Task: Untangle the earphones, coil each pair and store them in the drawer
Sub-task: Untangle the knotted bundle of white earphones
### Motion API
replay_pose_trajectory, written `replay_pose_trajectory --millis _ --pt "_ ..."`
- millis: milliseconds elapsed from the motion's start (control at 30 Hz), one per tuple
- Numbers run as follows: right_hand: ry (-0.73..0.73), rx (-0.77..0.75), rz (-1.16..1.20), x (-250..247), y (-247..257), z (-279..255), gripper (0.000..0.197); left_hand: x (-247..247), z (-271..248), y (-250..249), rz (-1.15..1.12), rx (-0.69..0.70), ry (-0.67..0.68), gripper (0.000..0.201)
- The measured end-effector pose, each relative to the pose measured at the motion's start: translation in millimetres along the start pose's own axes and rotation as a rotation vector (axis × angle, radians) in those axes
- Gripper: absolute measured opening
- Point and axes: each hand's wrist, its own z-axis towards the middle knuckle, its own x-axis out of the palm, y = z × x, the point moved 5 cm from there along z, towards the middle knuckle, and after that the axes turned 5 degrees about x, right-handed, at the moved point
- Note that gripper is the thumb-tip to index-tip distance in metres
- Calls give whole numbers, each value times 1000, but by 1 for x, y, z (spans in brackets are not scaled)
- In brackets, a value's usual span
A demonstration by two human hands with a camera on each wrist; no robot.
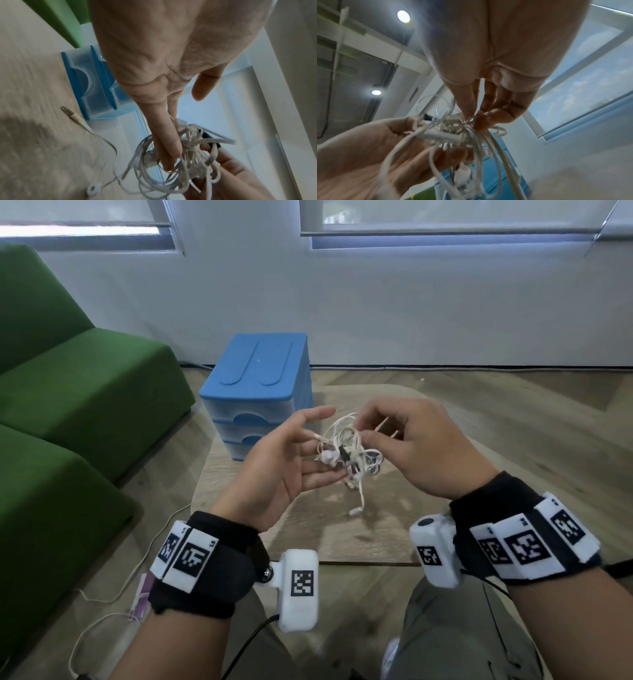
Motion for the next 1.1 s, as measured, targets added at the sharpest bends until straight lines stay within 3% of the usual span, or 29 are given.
replay_pose_trajectory --millis 67,133,300,533,600,667,800,933,1100 --pt "-34 68 62 -1 -9 2 15 2 -1 -4 46 31 56 55" --pt "-50 116 125 0 -13 3 13 6 0 -5 230 73 80 64" --pt "-17 161 217 2 -10 0 12 17 0 -8 520 144 26 36" --pt "12 215 481 4 -13 -6 6 15 3 -12 991 453 -110 22" --pt "17 236 593 4 -13 -7 14 17 5 -11 971 478 -110 15" --pt "30 249 692 5 -12 -8 23 21 6 -7 880 454 -26 10" --pt "20 232 678 4 -13 -6 21 24 6 4 487 323 72 15" --pt "-111 200 400 -1 -18 -1 17 15 8 1 488 332 2 20" --pt "-257 246 443 -1 -23 1 11 4 6 -5 502 332 -38 19"
